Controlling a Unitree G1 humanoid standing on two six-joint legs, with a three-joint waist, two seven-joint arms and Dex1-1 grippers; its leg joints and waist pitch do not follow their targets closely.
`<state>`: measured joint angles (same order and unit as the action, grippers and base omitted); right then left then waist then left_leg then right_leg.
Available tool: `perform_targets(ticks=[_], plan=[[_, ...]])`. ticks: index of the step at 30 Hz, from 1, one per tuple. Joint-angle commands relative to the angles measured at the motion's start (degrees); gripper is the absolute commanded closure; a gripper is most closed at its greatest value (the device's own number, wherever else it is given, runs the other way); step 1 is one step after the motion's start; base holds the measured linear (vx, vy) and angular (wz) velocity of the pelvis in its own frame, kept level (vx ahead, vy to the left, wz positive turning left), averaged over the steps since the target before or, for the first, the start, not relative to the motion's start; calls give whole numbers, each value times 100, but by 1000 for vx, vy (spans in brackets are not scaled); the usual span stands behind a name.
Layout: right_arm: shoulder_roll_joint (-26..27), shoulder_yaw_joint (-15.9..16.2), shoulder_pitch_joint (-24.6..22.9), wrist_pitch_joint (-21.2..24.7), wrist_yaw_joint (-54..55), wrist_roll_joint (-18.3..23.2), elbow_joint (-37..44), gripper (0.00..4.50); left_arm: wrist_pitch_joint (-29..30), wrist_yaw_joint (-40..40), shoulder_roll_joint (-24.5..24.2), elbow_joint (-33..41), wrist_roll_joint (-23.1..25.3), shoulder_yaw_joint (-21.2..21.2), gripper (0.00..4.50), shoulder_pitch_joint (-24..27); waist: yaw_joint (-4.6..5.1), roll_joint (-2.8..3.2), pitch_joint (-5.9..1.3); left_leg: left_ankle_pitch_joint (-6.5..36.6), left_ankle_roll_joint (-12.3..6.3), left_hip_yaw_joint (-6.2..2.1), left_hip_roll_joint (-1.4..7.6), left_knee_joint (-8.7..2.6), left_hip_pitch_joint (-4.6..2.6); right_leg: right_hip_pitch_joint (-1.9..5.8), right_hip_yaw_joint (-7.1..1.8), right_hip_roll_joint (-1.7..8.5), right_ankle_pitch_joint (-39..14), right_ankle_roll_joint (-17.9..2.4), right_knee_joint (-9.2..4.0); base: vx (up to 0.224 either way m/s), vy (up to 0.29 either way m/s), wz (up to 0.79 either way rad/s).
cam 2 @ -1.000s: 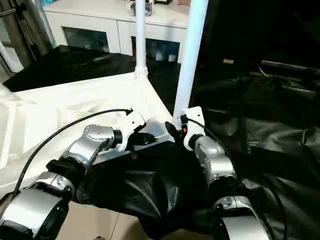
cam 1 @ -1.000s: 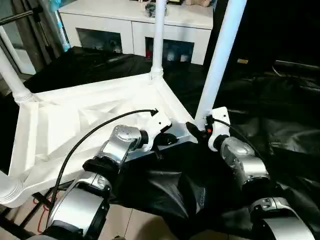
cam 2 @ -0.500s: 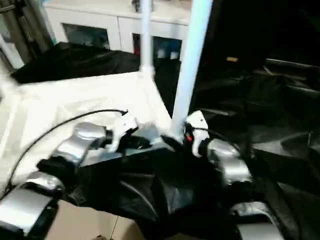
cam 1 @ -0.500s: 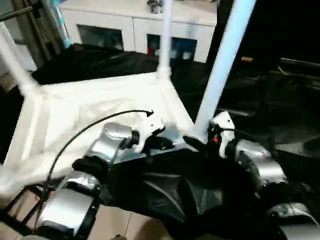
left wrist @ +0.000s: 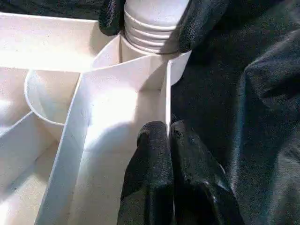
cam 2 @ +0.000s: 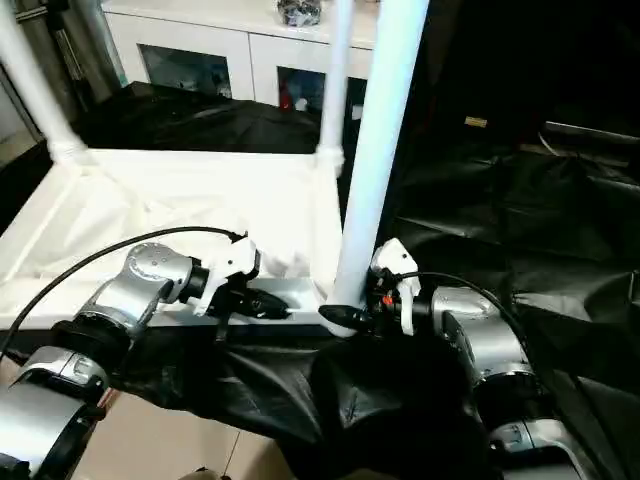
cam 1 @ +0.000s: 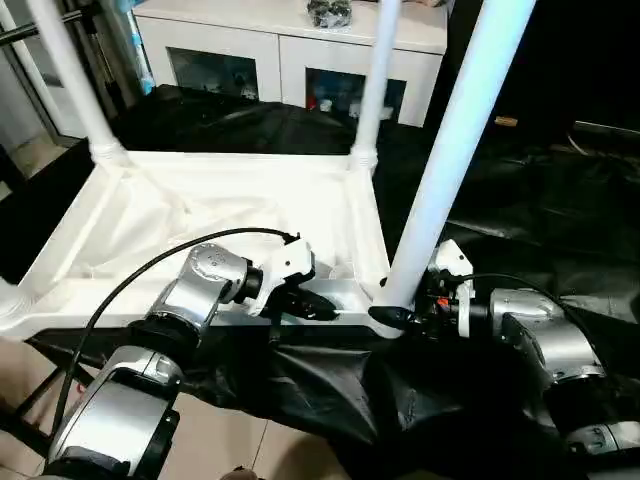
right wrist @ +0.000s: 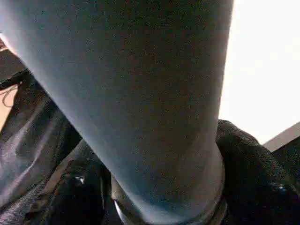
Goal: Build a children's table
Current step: Rotate leg to tighten
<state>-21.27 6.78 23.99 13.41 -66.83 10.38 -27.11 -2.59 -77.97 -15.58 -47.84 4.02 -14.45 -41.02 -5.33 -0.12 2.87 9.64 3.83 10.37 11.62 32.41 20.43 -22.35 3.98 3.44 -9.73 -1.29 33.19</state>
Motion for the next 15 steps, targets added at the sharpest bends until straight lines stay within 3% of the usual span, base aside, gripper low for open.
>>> perform_targets(ticks=[1,4,6,11,15], plan=[[185,395,-115,120,-306,48,135,168,-11,138,178,205,-114,-58,450,-28,1,-40,-363,1109,-340,-27,211,-317,-51,265,-255,477,-1351,-1216,-356,0,0,0],[279,313,-105,131,-73,33,82,176,-12,413,262,155,-82,-3,450,-38,3,-48,-360,1108,-339,-27,206,-315,-49,263,-251,477,-1390,-1207,-357,0,0,0],[465,172,17,-22,634,-185,-246,177,57,790,363,62,-35,66,450,-89,22,-60,-347,1165,-290,-24,205,-321,-55,239,-255,483,-1548,-1173,-374,0,0,0],[1037,-255,410,63,2703,-513,-1216,180,366,1809,675,-153,119,194,450,-263,161,-84,-301,1642,-19,-85,172,-366,-102,203,-234,503,-2672,-841,-490,0,0,0],[1493,-540,618,63,3853,-495,-1700,180,585,2645,985,-293,189,299,450,-406,253,-70,-299,1824,-4,-85,164,-364,-130,161,-244,486,-2679,-851,-520,0,0,0]])
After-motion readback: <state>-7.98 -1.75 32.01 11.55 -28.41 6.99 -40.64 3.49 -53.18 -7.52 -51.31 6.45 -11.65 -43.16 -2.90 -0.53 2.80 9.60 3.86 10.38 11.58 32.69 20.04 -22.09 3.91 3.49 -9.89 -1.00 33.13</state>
